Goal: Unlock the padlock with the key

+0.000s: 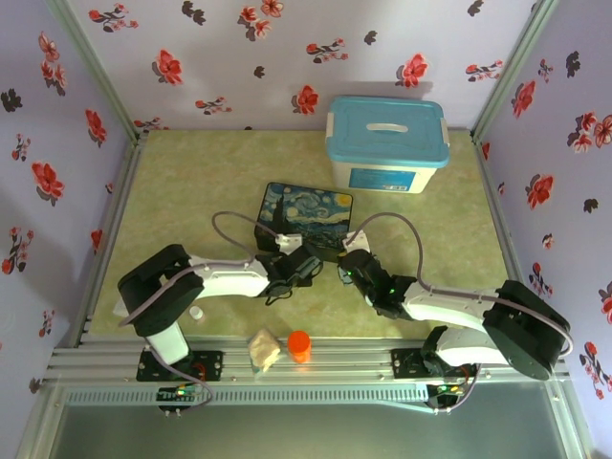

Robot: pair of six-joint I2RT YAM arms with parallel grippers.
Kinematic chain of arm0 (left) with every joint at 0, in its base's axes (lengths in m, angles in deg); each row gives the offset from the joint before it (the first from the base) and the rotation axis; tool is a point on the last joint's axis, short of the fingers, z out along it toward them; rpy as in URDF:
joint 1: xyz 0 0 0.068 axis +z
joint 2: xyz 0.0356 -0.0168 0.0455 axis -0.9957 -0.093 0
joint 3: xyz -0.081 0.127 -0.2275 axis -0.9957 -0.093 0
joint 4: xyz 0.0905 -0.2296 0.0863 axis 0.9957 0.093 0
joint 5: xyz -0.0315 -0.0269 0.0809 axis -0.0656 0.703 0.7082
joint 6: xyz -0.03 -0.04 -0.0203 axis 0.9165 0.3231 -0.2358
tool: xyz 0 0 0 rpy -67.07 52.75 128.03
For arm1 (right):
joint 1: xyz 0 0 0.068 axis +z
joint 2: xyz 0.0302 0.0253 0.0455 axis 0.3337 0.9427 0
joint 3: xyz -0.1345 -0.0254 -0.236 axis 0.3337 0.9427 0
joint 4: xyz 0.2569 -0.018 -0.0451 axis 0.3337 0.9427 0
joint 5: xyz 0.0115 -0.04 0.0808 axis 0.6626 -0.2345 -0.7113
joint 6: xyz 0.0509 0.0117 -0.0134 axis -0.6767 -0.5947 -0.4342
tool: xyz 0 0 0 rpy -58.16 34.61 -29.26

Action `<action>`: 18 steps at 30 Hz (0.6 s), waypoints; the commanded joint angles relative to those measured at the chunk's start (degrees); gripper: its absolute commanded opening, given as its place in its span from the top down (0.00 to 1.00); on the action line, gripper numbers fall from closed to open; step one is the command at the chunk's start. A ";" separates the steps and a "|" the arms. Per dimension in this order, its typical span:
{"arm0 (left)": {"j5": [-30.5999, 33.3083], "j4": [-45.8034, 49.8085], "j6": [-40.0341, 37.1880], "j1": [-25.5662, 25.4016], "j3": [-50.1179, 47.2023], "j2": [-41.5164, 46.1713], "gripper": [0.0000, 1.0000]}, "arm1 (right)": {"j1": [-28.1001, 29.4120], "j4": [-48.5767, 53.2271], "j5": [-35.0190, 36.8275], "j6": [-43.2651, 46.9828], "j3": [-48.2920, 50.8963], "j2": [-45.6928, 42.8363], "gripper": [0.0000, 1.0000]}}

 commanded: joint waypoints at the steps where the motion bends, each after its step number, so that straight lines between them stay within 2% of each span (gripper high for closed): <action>1: 7.35 11.08 -3.74 -0.65 1.67 -2.78 0.82 | -0.43 -0.17 2.11 -1.82 -0.50 -0.57 0.74; 5: 10.39 15.01 -3.57 -2.86 4.66 -3.54 0.80 | -0.43 -0.42 2.76 -2.44 0.00 -0.50 0.74; 16: 9.14 11.87 -2.59 -3.62 3.95 -3.60 0.77 | -0.45 -1.64 2.41 -3.64 0.46 0.34 0.74; 18: 8.99 12.29 -2.68 -3.62 4.35 -3.66 0.69 | -0.40 -1.82 2.36 -3.77 0.58 0.47 0.74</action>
